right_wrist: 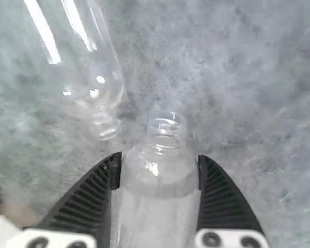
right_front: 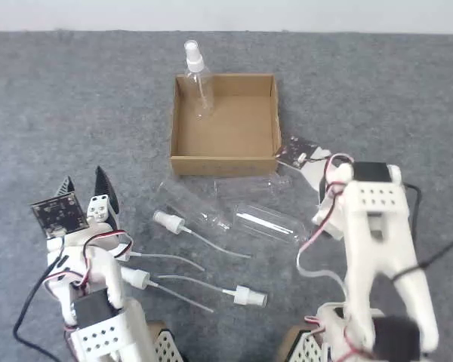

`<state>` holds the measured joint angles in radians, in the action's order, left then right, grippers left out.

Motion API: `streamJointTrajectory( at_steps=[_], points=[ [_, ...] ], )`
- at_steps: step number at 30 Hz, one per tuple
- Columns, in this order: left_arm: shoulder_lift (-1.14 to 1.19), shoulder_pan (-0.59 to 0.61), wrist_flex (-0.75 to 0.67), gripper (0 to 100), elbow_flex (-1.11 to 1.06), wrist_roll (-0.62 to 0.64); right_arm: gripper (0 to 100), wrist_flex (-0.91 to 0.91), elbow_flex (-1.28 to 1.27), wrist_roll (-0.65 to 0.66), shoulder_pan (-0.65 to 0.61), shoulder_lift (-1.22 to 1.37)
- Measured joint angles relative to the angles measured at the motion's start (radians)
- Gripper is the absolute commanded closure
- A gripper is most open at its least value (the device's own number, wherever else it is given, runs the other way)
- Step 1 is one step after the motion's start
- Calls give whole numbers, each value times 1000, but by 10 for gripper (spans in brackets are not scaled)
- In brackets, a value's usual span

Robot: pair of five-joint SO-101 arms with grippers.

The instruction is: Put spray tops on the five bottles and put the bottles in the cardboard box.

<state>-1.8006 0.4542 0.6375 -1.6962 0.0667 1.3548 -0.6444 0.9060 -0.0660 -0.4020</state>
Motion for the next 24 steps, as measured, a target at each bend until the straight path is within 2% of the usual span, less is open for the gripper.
streamJointTrajectory(
  at_steps=[6,20,24],
  points=[
    [0,0,0,816,0,0,913,127,0,-44,-92,-210],
    [0,0,0,816,0,0,913,150,9,-356,-316,-431],
    [0,0,0,816,0,0,954,150,25,-460,-400,-470]
  ],
)
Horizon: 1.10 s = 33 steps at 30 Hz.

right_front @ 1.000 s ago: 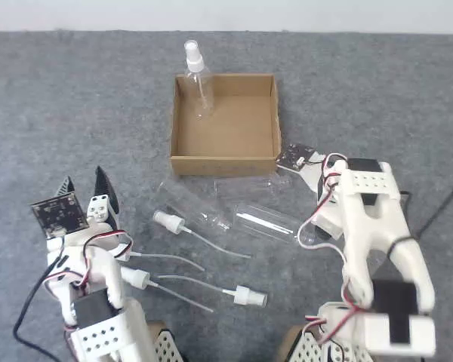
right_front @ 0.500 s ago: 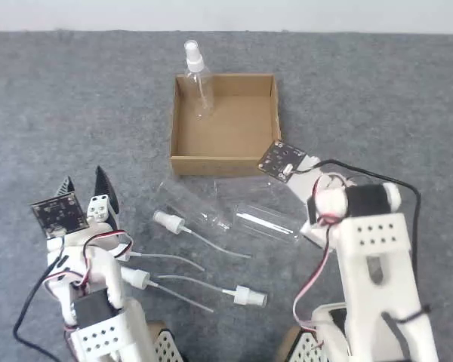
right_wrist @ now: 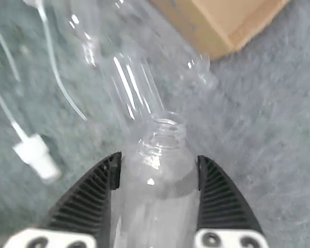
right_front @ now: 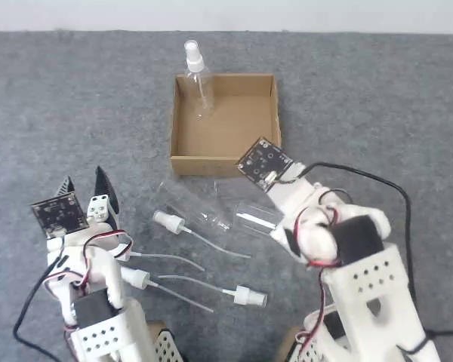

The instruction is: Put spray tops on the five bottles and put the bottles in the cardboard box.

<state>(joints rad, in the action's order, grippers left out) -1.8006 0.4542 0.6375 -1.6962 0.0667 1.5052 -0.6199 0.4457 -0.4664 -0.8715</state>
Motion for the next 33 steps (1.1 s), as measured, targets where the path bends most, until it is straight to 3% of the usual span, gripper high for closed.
streamJointTrajectory(
  at_steps=[5,15,28,33],
  points=[
    [0,0,0,816,0,0,967,0,0,-94,-84,-69],
    [0,0,0,816,0,0,967,-3,-2,-110,-81,-186],
    [0,0,0,815,0,0,967,-132,-212,-110,-83,-397],
    [0,0,11,815,0,0,967,-213,-305,-117,-11,-445]
  ],
)
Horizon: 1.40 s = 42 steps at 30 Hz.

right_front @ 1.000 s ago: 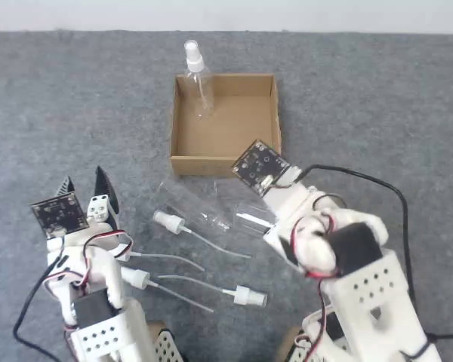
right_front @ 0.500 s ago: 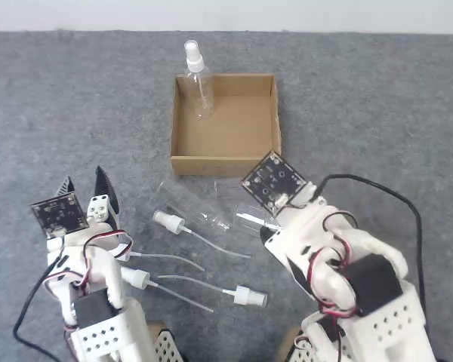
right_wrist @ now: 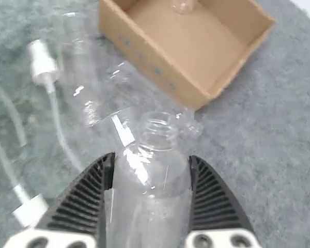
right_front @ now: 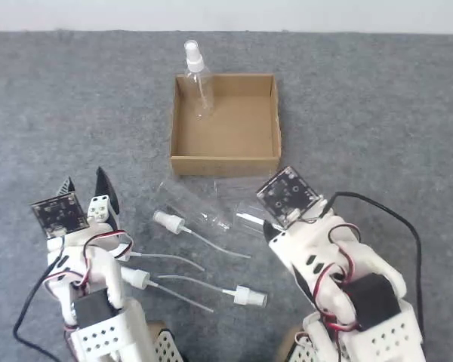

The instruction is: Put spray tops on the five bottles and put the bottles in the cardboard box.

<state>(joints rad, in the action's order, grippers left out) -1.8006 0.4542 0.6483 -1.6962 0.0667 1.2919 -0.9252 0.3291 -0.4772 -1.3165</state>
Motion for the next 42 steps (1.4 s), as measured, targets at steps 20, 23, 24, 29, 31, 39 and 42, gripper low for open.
streamJointTrajectory(
  at_steps=[20,23,24,29,31,39,42],
  points=[
    [0,0,384,818,224,-49,967,-126,-184,-89,104,-216],
    [0,0,459,836,292,-94,967,-126,-186,-89,104,-245],
    [0,0,477,842,315,-121,967,-126,-186,-89,104,-252],
    [0,0,574,859,410,-226,967,-126,-186,-89,104,-258],
    [0,0,611,863,437,-250,967,-126,-186,-89,104,-258],
    [195,-117,684,863,571,-307,968,-126,-186,-89,104,-258],
    [348,-157,707,860,647,-307,968,-126,-186,-89,104,-258]
  ],
)
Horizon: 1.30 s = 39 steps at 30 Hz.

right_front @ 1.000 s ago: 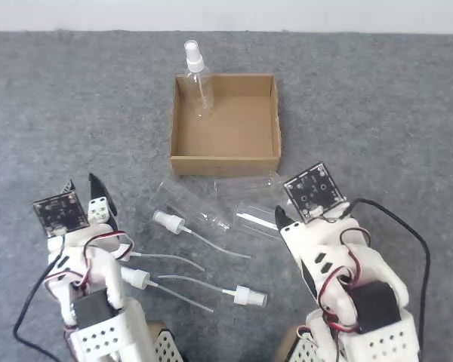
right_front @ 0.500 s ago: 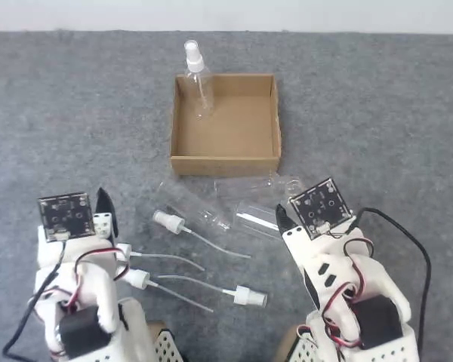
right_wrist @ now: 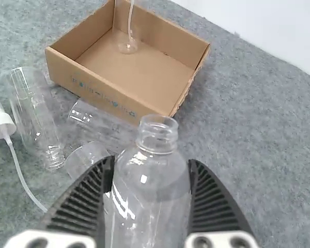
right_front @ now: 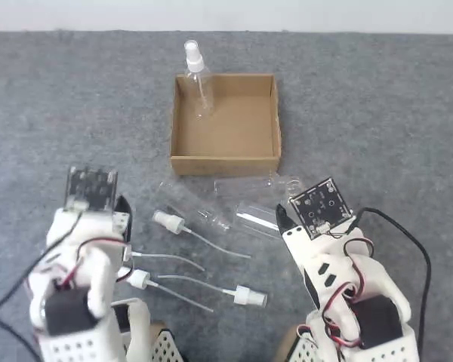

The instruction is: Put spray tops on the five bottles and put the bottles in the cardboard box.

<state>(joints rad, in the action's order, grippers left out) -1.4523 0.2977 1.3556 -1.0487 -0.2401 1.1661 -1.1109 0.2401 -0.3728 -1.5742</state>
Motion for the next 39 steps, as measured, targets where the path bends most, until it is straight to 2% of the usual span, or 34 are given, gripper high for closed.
streamJointTrajectory(
  at_steps=[5,13,21,33,39],
  points=[
    [221,-83,17,855,58,23,968,0,0,0,9,0],
    [397,-175,17,758,64,199,968,0,0,0,61,0],
    [548,-196,-6,757,64,371,968,0,0,0,64,0],
    [945,-196,-52,758,157,397,968,0,0,0,64,-8],
    [1039,-196,-127,758,157,489,968,0,0,0,64,-8]
  ],
)
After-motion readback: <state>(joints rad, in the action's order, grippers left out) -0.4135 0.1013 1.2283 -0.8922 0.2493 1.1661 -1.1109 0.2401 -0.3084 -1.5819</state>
